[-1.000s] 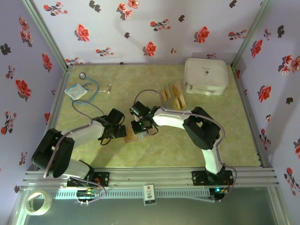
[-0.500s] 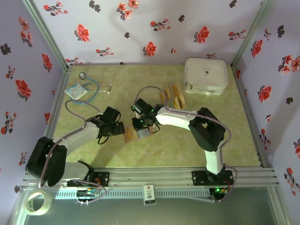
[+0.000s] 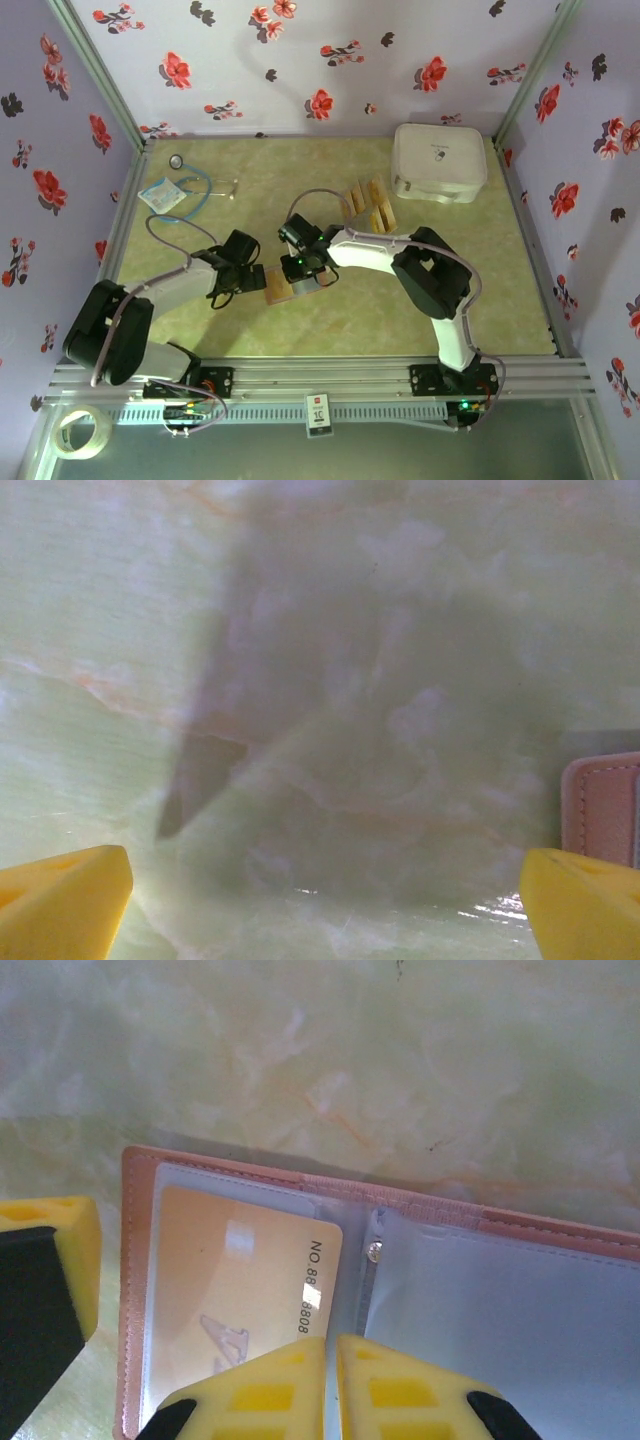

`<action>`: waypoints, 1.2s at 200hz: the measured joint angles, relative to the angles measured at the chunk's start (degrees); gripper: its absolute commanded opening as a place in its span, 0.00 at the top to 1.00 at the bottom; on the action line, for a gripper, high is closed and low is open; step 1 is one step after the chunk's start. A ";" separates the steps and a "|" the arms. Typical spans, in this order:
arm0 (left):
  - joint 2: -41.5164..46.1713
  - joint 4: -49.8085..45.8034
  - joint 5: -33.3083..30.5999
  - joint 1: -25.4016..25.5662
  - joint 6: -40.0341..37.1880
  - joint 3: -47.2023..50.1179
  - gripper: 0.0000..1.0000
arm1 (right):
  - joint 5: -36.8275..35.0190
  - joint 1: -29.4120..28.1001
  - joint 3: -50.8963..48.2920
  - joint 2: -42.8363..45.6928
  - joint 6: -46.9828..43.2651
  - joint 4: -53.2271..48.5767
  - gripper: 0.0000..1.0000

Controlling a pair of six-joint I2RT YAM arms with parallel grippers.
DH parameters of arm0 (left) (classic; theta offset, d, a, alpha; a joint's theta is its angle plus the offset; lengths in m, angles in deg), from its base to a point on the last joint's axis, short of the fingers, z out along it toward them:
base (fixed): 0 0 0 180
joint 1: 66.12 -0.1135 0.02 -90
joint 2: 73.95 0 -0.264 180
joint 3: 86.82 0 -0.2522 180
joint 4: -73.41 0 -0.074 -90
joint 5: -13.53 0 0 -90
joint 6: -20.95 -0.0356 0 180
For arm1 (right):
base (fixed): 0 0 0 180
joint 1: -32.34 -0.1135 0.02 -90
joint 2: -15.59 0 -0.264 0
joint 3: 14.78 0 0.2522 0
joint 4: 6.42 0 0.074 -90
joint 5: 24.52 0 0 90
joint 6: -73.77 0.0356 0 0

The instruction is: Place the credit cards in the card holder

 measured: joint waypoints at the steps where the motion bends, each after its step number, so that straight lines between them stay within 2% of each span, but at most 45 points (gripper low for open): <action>1: -0.04 0.02 0.00 0.00 0.00 0.00 0.00 | 0.04 0.00 0.00 -0.02 0.00 0.00 0.90; 91: -1.55 1.27 0.13 0.00 -0.20 0.00 0.00 | 2.27 0.00 1.53 -0.52 0.61 0.46 0.90; 118: -1.55 1.22 0.13 0.00 -0.20 -0.02 0.00 | 2.29 0.07 1.55 -0.52 0.59 0.39 0.88; 130: -1.42 1.16 0.15 0.00 -0.20 -0.02 0.00 | 2.21 0.22 1.44 -0.24 0.46 0.37 0.83; 145: -0.68 0.76 0.39 -0.04 -0.20 -0.02 0.00 | 2.03 0.94 0.11 1.46 0.44 0.37 0.72; 171: 2.64 -0.42 0.55 -0.04 -0.20 0.00 0.00 | 1.62 3.76 -3.87 6.75 0.28 0.20 0.58; 206: 7.56 -1.38 1.90 -0.04 -0.11 0.00 0.00 | 1.62 7.76 -7.41 11.28 0.39 0.42 0.50; 240: 9.20 -1.33 3.56 0.83 0.46 0.50 0.00 | 2.12 8.04 -9.05 11.43 0.42 0.48 0.47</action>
